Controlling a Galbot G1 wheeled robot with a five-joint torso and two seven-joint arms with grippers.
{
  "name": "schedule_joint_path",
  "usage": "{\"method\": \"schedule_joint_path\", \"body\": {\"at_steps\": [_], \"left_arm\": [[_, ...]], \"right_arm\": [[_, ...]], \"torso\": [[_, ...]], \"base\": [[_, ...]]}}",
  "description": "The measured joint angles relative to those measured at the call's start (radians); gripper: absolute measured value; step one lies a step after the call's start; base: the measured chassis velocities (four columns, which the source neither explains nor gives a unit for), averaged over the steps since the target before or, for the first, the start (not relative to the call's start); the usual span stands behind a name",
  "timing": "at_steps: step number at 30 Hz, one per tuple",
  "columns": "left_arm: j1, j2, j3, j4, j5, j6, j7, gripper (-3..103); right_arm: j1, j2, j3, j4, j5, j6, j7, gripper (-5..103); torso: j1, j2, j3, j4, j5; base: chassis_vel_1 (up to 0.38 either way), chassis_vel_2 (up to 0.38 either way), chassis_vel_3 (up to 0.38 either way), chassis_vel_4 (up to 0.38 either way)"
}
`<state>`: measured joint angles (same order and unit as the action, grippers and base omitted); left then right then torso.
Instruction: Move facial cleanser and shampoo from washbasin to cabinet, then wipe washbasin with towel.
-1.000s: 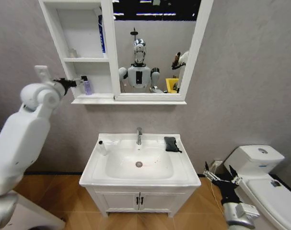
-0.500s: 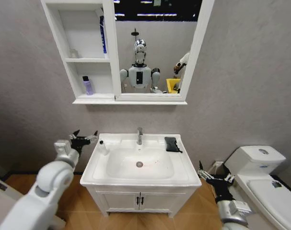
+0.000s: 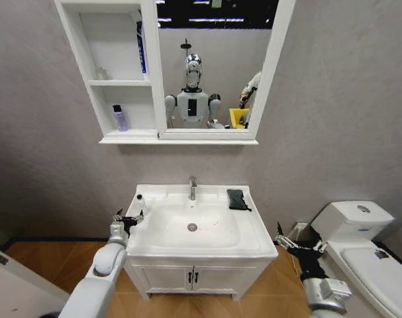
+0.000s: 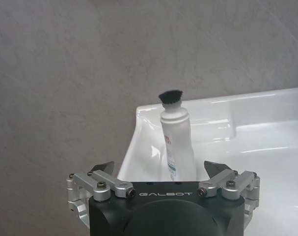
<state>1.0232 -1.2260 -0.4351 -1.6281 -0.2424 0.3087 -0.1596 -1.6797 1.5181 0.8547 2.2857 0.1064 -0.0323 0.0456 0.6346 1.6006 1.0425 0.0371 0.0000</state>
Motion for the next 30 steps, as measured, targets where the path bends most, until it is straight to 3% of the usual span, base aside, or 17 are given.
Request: {"method": "schedule_joint_path", "body": {"at_steps": [10, 26, 28, 30], "left_arm": [[-0.084, -0.084, 0.016, 0.118, 0.017, -0.020, 0.011, 100], [-0.238, -0.139, 0.015, 0.280, 0.031, -0.058, 0.008, 103], [-0.247, -0.146, 0.014, 0.297, 0.033, -0.058, 0.008, 100], [-0.264, -0.159, 0.010, 0.328, 0.036, -0.060, 0.004, 90]], "right_arm": [[0.019, -0.002, 0.005, -0.005, 0.003, -0.009, 0.001, 100], [0.014, 0.001, 0.014, -0.018, 0.008, 0.001, 0.003, 100], [0.014, 0.001, 0.014, -0.019, 0.008, 0.001, 0.003, 100], [0.015, 0.002, 0.015, -0.022, 0.008, 0.001, 0.004, 100]], "torso": [[0.000, 0.000, 0.000, -0.0001, 0.0001], [0.000, 0.000, 0.000, 0.0000, 0.0000], [0.000, 0.000, 0.000, -0.0001, 0.0000], [0.000, 0.000, 0.000, -0.0001, 0.0000]], "base": [[0.000, 0.000, 0.000, 0.000], [0.000, 0.000, 0.000, 0.000], [0.000, 0.000, 0.000, 0.000], [0.000, 0.000, 0.000, 0.000]]}}
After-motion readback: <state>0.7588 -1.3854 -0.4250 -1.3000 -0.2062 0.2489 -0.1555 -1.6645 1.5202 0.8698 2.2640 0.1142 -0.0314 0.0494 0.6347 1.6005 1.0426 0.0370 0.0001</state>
